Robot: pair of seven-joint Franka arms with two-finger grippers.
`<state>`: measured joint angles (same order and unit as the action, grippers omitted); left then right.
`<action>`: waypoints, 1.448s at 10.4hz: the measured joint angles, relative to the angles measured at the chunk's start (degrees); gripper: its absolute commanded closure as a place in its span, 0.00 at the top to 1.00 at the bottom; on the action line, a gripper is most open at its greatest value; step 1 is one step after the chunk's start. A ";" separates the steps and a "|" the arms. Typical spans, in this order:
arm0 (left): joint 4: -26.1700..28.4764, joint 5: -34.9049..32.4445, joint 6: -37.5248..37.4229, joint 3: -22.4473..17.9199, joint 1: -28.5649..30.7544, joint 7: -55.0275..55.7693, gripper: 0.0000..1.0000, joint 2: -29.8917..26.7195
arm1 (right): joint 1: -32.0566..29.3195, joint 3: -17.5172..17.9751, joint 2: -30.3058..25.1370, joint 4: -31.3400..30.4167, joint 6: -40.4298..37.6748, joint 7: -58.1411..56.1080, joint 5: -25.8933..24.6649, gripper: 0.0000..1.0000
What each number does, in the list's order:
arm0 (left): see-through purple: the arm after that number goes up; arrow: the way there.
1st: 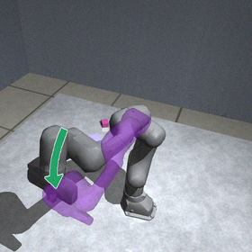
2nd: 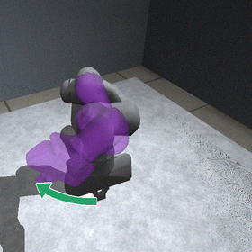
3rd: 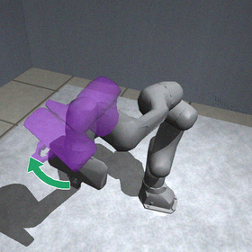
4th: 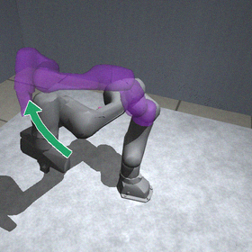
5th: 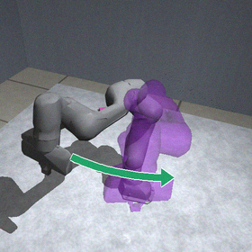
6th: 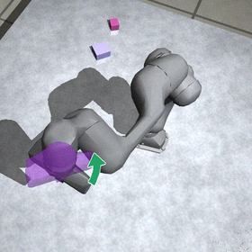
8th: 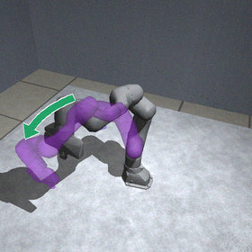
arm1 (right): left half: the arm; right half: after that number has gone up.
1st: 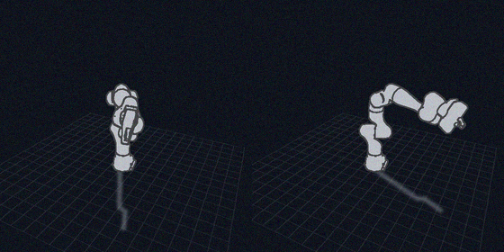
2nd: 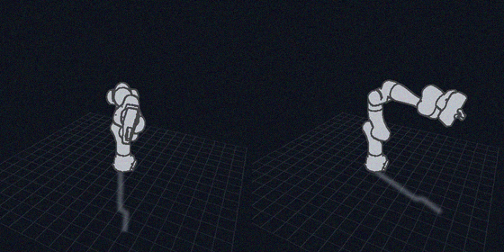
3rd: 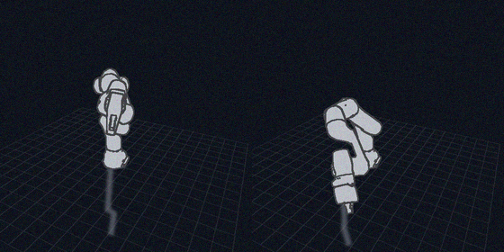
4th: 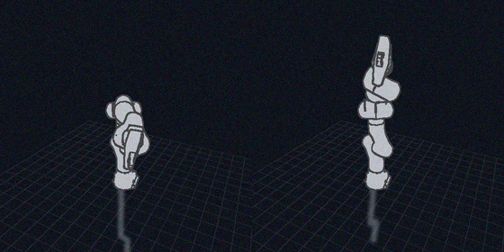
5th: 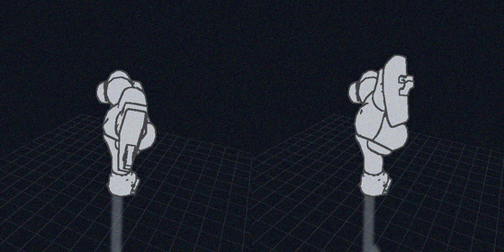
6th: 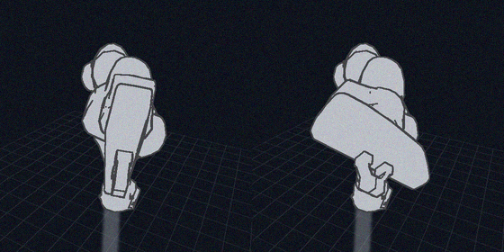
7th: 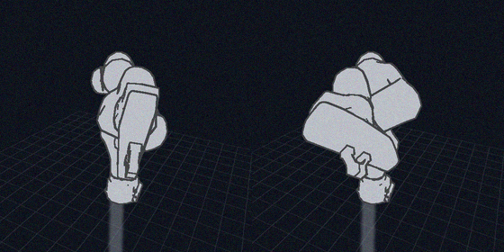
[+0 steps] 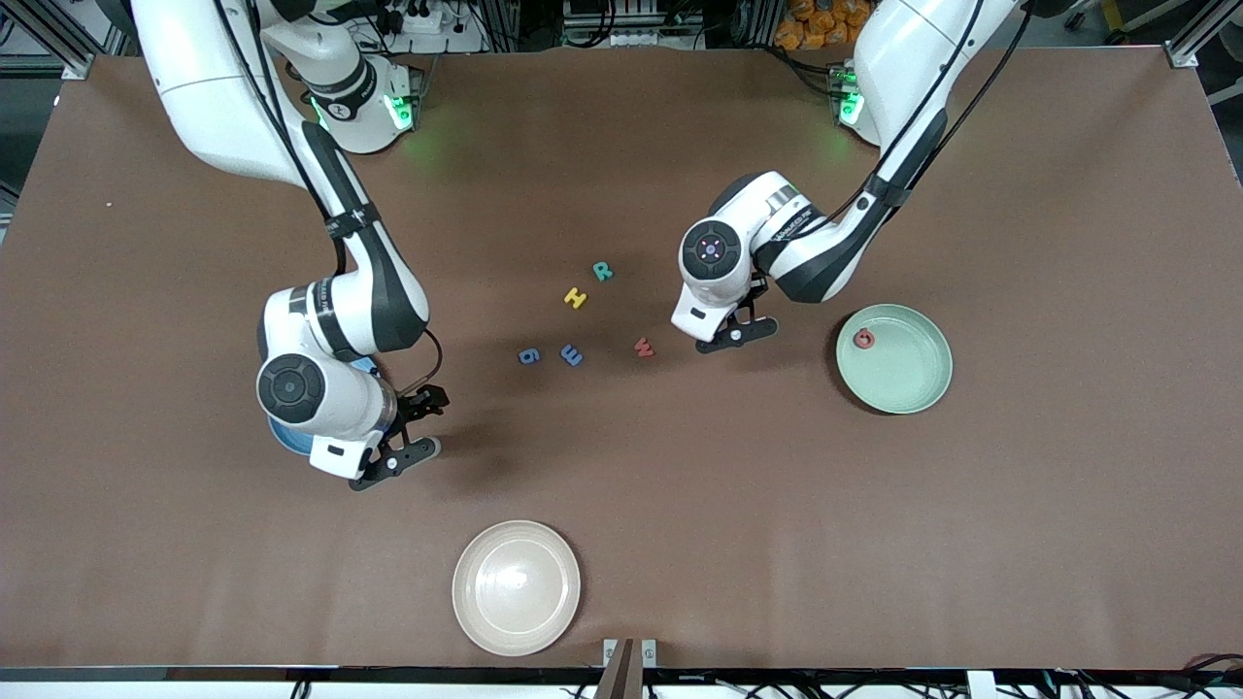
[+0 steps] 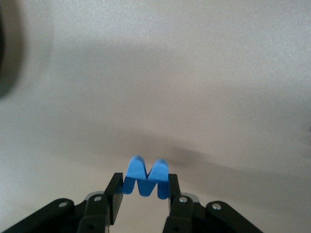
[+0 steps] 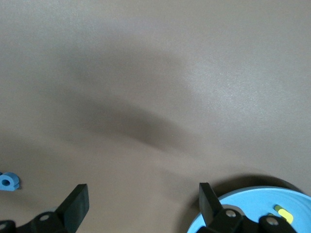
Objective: Sort upper and lower case letters into plates
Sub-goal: 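Carry the M to the green plate while the right gripper moves to the letters, then lower the M onto the green plate and open the left gripper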
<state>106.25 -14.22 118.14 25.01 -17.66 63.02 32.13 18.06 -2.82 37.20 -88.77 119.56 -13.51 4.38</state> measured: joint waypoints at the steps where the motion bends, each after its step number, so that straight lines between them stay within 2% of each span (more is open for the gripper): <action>1: 0.01 0.00 0.00 -0.02 -0.01 0.00 0.09 0.07 | -0.01 -0.01 0.00 0.00 0.00 0.00 0.00 1.00; 4: 0.41 -0.01 0.27 0.07 1.10 -1.43 0.09 -0.48 | 0.00 -0.01 0.00 0.01 0.01 0.00 0.00 1.00; 5: 2.75 -0.09 0.37 5.93 10.44 -4.18 0.09 -2.62 | -0.04 -0.02 0.00 0.00 0.02 0.00 0.00 1.00; 6: 5.04 -0.08 0.42 9.58 18.90 -7.46 0.09 -5.11 | -0.01 -0.01 0.01 0.01 0.04 0.00 0.00 1.00; 7: 6.70 -0.06 0.62 11.46 23.72 -9.43 0.09 -6.65 | -0.02 -0.01 0.03 0.02 0.05 0.00 0.00 1.00; 12: 8.33 -0.06 1.60 12.75 23.84 -9.39 0.09 -7.31 | 0.02 0.02 0.03 0.01 0.06 0.00 0.00 1.00; 14: 7.96 -0.06 0.23 13.48 27.29 -13.00 0.09 -7.76 | 0.02 0.01 0.03 0.01 0.06 0.00 0.00 1.00; 15: 7.49 -0.06 -1.63 14.71 30.88 -16.85 0.09 -8.05 | 0.02 0.01 0.03 0.01 0.06 0.00 0.00 1.00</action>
<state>113.75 -14.28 116.51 39.72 13.22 46.18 24.09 18.08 -2.81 37.23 -88.75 119.62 -13.51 4.38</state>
